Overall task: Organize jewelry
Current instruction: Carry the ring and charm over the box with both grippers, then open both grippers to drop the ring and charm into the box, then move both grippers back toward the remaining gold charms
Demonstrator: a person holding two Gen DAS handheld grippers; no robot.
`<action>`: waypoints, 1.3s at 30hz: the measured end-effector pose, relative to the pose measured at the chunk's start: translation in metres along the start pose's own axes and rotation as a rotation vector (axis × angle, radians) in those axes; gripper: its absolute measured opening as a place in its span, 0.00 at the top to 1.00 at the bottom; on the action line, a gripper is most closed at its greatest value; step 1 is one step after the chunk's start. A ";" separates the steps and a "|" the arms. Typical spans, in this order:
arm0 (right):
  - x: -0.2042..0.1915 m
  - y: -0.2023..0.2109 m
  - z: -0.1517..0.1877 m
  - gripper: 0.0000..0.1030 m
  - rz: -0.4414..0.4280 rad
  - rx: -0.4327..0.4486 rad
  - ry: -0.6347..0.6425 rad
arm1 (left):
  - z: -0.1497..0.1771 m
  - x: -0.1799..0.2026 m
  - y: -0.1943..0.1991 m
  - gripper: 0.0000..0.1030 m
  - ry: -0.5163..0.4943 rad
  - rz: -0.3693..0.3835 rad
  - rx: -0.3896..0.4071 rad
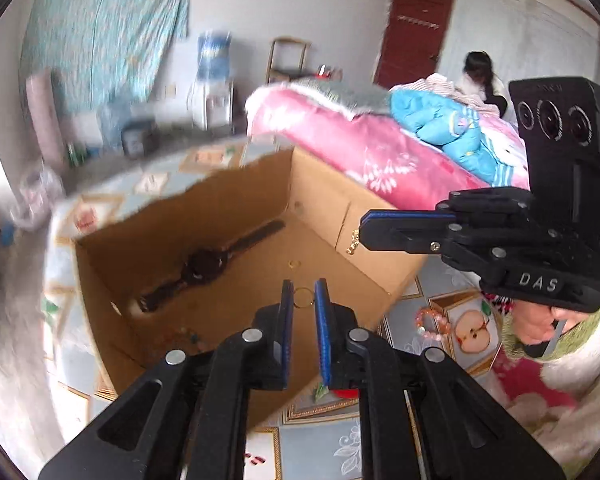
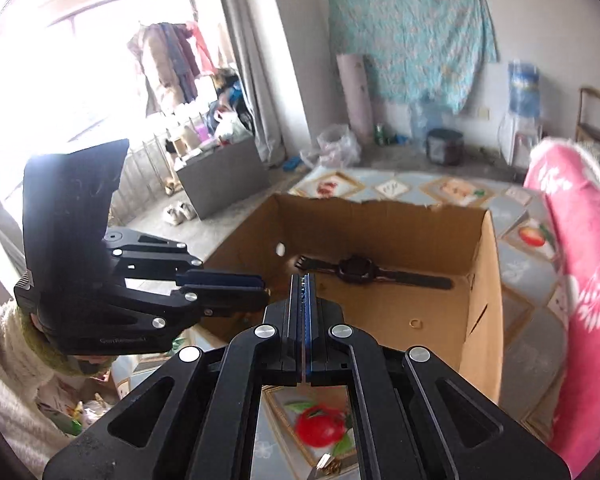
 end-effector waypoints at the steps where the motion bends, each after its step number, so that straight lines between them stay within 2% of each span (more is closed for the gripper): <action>1: 0.007 -0.018 -0.005 1.00 -0.012 -0.062 -0.015 | -0.005 -0.011 -0.013 0.90 0.044 0.022 -0.036; 5: 0.023 -0.068 -0.012 1.00 -0.011 -0.218 -0.061 | -0.013 -0.046 -0.051 0.90 0.213 0.081 -0.167; 7: 0.029 -0.080 -0.013 0.96 0.000 -0.247 -0.077 | -0.016 -0.057 -0.062 0.90 0.273 0.068 -0.199; 10: 0.036 -0.081 -0.014 0.96 0.018 -0.242 -0.084 | -0.017 -0.063 -0.065 0.88 0.330 0.082 -0.204; 12: 0.039 -0.074 -0.014 0.95 0.018 -0.226 -0.096 | -0.018 -0.068 -0.066 0.82 0.368 0.089 -0.208; 18: 0.051 -0.054 -0.022 0.94 0.041 -0.167 -0.121 | -0.021 -0.074 -0.063 0.81 0.393 0.081 -0.178; 24: 0.058 -0.029 -0.025 0.88 0.066 -0.096 -0.144 | -0.024 -0.071 -0.047 0.81 0.365 0.064 -0.123; 27: 0.058 -0.008 -0.023 0.79 0.078 -0.051 -0.152 | -0.025 -0.062 -0.031 0.80 0.321 0.042 -0.082; 29: 0.054 0.011 -0.019 0.67 0.081 -0.012 -0.152 | -0.024 -0.054 -0.016 0.76 0.287 0.032 -0.045; 30: 0.052 0.021 -0.016 0.65 0.080 0.009 -0.150 | -0.023 -0.047 -0.005 0.74 0.260 0.020 -0.016; 32: 0.047 0.042 -0.007 0.59 0.070 0.051 -0.147 | -0.018 -0.034 0.013 0.59 0.206 0.007 0.032; 33: 0.044 0.053 -0.001 0.57 0.065 0.068 -0.145 | -0.015 -0.026 0.022 0.55 0.182 0.003 0.053; 35: 0.037 0.069 0.012 0.56 0.064 0.089 -0.139 | -0.004 -0.012 0.040 0.41 0.136 0.008 0.092; 39: 0.026 0.087 0.043 0.55 0.067 0.085 -0.135 | 0.024 0.013 0.065 0.27 0.077 0.024 0.120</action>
Point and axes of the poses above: each gripper's, at about its wrist camera, not at the fingertips, and y roughly against the way its jaws point, x to its right, z to its underside, the point moved 2 cm from there along -y, roughly the way its jaws point, and after that the axes turned 5 degrees about z, right-handed, at the moved point
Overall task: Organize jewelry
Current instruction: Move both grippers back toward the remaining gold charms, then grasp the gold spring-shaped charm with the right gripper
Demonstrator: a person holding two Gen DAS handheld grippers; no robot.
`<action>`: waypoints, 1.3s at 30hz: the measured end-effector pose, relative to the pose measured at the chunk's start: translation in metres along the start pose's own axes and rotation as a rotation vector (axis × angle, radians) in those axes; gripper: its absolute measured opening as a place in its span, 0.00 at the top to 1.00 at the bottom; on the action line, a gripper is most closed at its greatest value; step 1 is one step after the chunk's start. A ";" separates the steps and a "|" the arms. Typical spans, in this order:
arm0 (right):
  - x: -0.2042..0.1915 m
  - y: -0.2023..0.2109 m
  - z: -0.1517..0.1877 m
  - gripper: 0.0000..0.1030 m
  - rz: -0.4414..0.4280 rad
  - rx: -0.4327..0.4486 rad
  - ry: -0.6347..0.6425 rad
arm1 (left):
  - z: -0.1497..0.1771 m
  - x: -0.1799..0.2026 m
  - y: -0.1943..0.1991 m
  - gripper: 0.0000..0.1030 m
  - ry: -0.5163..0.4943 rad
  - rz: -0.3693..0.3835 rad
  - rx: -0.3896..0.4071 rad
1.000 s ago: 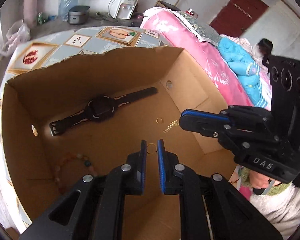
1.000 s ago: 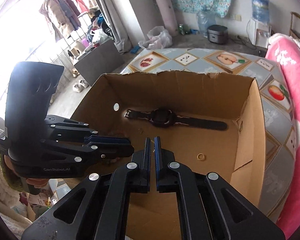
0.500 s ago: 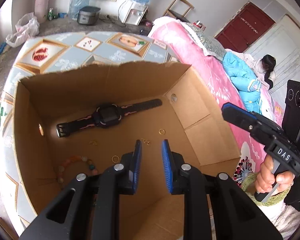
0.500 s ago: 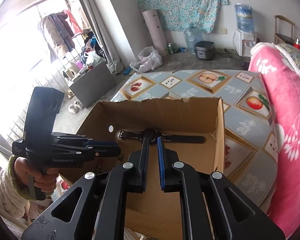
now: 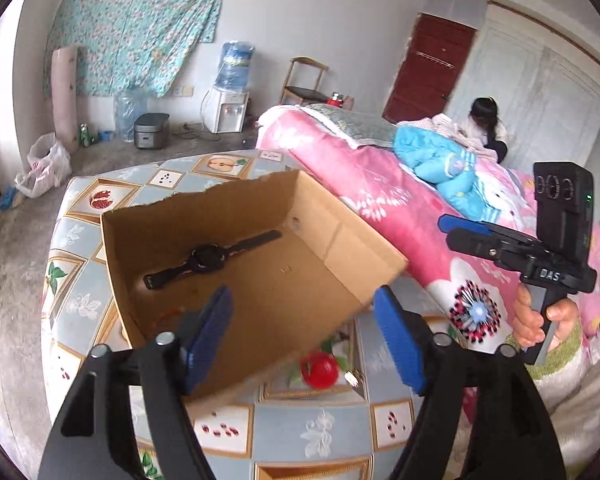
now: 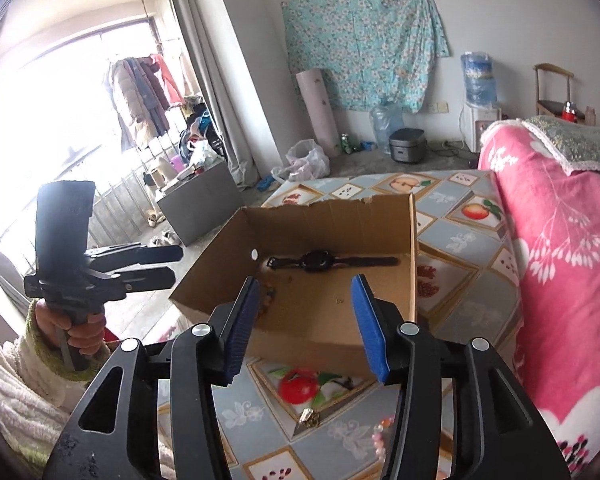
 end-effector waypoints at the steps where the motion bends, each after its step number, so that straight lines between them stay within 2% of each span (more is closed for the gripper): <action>1: 0.000 0.003 0.011 0.55 -0.005 -0.012 -0.015 | 0.007 0.004 0.003 0.23 -0.003 0.018 -0.002; 5: 0.000 -0.005 0.048 0.55 -0.025 -0.091 -0.088 | 0.037 0.015 0.004 0.15 0.016 0.068 -0.051; 9: 0.000 -0.026 0.081 0.57 -0.021 -0.188 -0.142 | 0.068 0.026 -0.014 0.13 0.012 0.073 -0.131; 13: -0.005 -0.053 0.104 0.65 -0.027 -0.280 -0.164 | 0.099 0.029 -0.046 0.13 -0.005 -0.016 -0.198; 18: -0.010 -0.080 0.115 0.74 -0.028 -0.356 -0.161 | 0.131 0.018 -0.088 0.13 0.003 -0.113 -0.268; 21: -0.012 -0.093 0.117 0.77 -0.034 -0.383 -0.168 | 0.139 0.017 -0.102 0.13 -0.029 -0.162 -0.279; 26: -0.012 -0.104 0.120 0.79 -0.021 -0.414 -0.172 | 0.143 0.018 -0.113 0.12 -0.077 -0.183 -0.280; 29: -0.013 -0.111 0.122 0.80 -0.018 -0.438 -0.172 | 0.145 0.021 -0.121 0.05 -0.110 -0.203 -0.280; 31: -0.014 -0.117 0.126 0.80 -0.019 -0.465 -0.165 | 0.147 0.021 -0.121 0.05 -0.125 -0.221 -0.269; 39: -0.030 -0.130 0.129 0.82 -0.095 -0.503 -0.137 | 0.151 0.021 -0.119 0.05 -0.131 -0.232 -0.244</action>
Point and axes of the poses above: each gripper's, at about its wrist camera, not at the fingertips, and y roughly against the way its jaws point, x to its right, z to its underside, the point moved 2 cm from there along -y, roughly the way its jaws point, and after that the axes turned 5 degrees about z, right-handed, at the moved point
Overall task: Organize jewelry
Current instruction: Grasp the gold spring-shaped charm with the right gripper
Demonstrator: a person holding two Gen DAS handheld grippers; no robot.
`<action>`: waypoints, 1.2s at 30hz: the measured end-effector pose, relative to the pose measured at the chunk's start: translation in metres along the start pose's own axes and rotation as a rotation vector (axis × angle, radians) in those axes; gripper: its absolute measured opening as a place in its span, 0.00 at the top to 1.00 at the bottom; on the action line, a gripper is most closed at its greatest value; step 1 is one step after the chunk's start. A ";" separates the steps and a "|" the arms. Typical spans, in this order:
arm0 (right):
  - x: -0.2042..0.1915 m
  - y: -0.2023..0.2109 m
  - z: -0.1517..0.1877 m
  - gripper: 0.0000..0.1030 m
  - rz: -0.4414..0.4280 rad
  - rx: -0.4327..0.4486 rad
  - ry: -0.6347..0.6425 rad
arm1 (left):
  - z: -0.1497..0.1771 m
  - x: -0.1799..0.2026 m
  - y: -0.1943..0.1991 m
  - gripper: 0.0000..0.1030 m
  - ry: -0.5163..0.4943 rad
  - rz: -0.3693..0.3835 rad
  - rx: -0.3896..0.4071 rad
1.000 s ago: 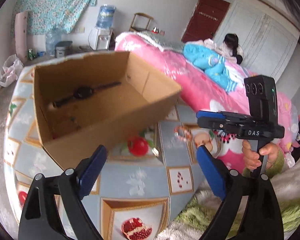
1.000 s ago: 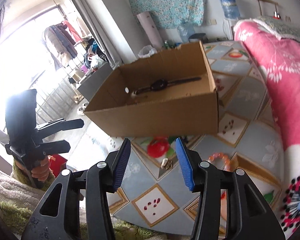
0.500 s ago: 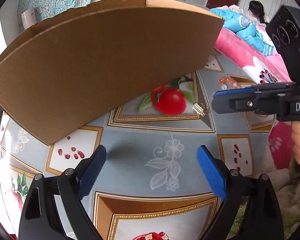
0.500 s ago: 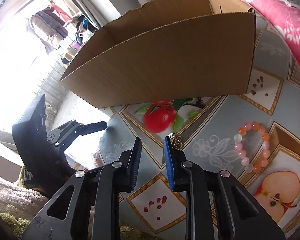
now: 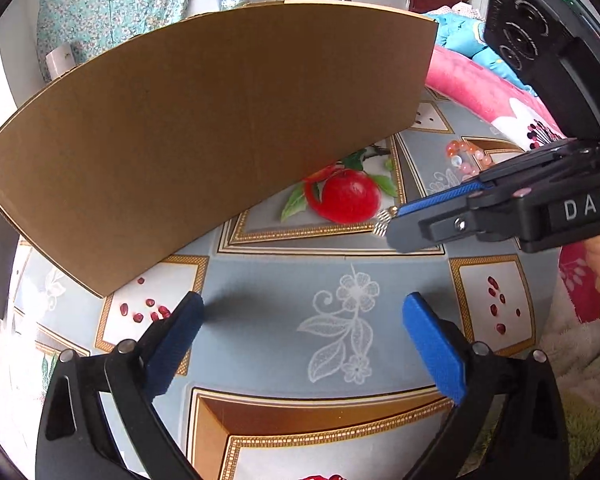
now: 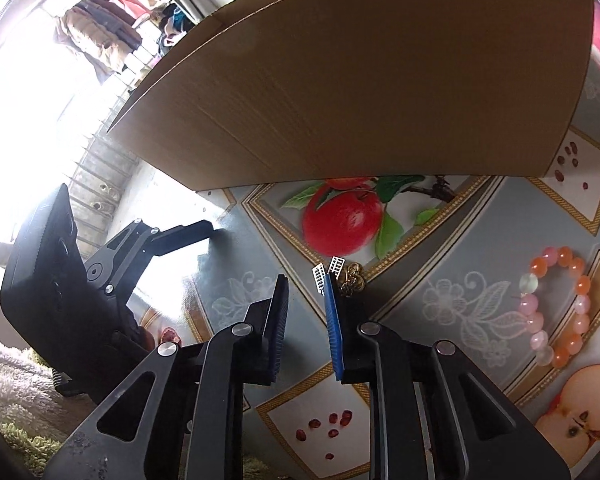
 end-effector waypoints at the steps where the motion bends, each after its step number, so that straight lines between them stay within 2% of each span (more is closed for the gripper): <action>1: -0.001 -0.002 -0.001 0.82 -0.018 -0.010 0.002 | 0.000 0.000 0.000 0.05 -0.001 0.001 0.000; 5: -0.006 0.000 0.000 0.79 -0.068 -0.026 0.016 | 0.003 -0.001 0.002 0.05 -0.007 0.004 0.003; 8: -0.005 0.009 0.001 0.79 -0.047 -0.001 0.026 | 0.003 -0.001 0.003 0.05 -0.005 0.002 0.003; 15: 0.002 0.013 -0.002 0.79 0.106 0.038 0.057 | 0.003 0.000 0.004 0.05 -0.001 -0.002 0.010; 18: -0.007 0.007 -0.004 0.80 0.162 0.042 0.123 | 0.003 -0.001 0.005 0.05 0.000 -0.002 0.014; 23: -0.025 -0.006 -0.001 0.85 0.330 0.036 0.285 | 0.006 -0.002 0.007 0.05 -0.003 -0.002 0.021; 25: -0.027 -0.006 0.003 0.86 0.387 0.042 0.307 | 0.007 -0.002 0.008 0.05 -0.008 0.001 0.023; 29: -0.016 0.000 0.006 0.86 0.449 0.051 0.253 | 0.009 -0.003 0.010 0.05 -0.021 0.011 0.027; 36: 0.006 0.011 0.008 0.88 0.467 0.067 0.135 | 0.004 0.001 0.011 0.06 -0.036 -0.001 0.011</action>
Point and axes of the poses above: each gripper's, at about its wrist camera, not at the fingertips, and y roughly against the way its jaws point, x to its right, z to its underside, the point moved 2 cm from there along -y, roughly the way its jaws point, and after that the axes turned 5 degrees about z, right-handed, at the moved point
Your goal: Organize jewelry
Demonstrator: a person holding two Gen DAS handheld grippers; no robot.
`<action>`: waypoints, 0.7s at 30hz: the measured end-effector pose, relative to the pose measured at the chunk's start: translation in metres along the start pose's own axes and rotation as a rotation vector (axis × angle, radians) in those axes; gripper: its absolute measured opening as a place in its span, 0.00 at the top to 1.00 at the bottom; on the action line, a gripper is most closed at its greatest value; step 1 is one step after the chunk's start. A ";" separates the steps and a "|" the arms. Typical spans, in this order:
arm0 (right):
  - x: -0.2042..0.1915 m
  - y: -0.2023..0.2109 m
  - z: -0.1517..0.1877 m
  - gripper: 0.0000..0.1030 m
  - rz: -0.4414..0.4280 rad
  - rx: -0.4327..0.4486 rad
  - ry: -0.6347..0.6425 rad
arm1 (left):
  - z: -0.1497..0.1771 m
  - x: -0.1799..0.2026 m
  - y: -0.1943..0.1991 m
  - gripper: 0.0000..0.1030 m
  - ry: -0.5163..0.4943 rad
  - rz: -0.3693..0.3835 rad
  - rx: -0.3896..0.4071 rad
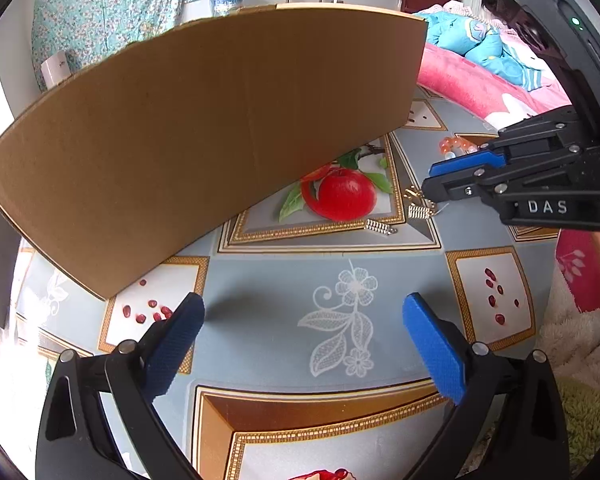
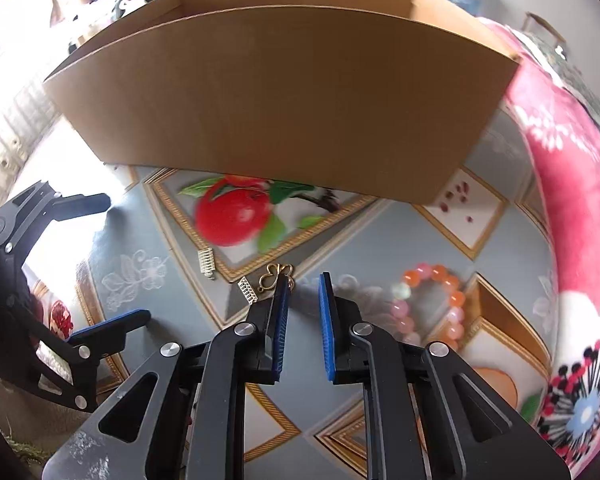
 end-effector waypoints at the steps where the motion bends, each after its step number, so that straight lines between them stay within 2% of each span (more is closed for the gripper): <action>1: 0.003 0.001 0.001 0.88 -0.003 0.000 -0.015 | -0.001 0.002 0.001 0.07 -0.013 -0.003 0.003; 4: 0.019 0.009 0.005 0.88 -0.024 0.018 -0.062 | -0.003 0.008 0.001 0.13 -0.039 -0.002 0.009; 7: 0.037 0.025 0.013 0.88 -0.086 0.049 -0.080 | -0.006 0.013 0.002 0.20 -0.044 0.016 0.017; 11: 0.016 0.027 0.015 0.88 -0.158 0.062 -0.023 | -0.009 0.017 0.000 0.30 -0.056 0.030 0.019; 14: 0.006 0.024 0.016 0.88 -0.156 0.059 0.033 | -0.010 0.017 -0.002 0.33 -0.054 0.034 0.012; 21: -0.009 0.018 0.006 0.88 -0.099 0.056 0.129 | -0.010 0.014 -0.002 0.34 -0.044 0.033 0.010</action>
Point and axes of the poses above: each gripper's, at about its wrist camera, not at the fingertips, and y roughly against the way its jaws point, x to its right, z to its underside, the point moved 2 cm from there along -y, roughly the way its jaws point, and after that the axes turned 5 degrees about z, right-handed, at the moved point
